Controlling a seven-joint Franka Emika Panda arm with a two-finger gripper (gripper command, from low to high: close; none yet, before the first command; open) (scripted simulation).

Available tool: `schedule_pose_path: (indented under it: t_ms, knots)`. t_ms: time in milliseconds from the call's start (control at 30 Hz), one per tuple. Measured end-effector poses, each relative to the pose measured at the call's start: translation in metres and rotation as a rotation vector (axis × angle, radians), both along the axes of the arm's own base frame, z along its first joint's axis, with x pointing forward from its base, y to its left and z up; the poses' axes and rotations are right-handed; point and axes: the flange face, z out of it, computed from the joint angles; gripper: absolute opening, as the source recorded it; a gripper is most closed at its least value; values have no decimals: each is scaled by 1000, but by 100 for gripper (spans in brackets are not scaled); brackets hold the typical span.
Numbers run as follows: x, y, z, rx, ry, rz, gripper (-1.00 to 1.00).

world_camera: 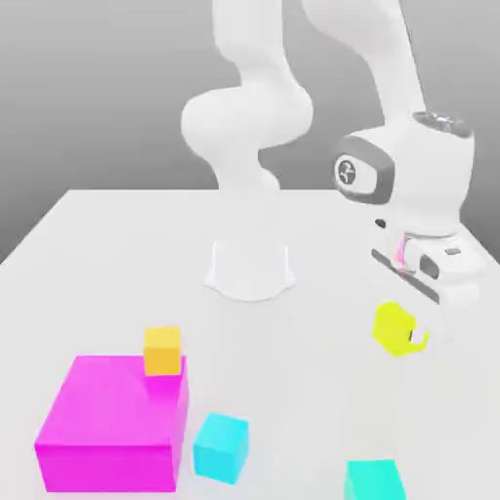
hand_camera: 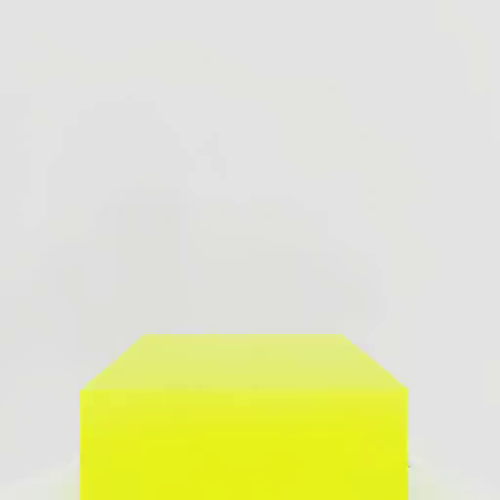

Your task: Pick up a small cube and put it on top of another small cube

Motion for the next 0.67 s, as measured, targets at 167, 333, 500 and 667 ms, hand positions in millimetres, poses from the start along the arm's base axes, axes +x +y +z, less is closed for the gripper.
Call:
schedule_pose_path:
  t_ms: [167, 333, 500, 667]
  knots:
    - [74, -23, 15, 7, -4, -329, -100]
    - [143, -57, 29, 30, 4, -650, -100]
    - [159, -67, -26, 36, 7, -722, 100]
    - [159, -67, -26, 36, 7, -722, 100]
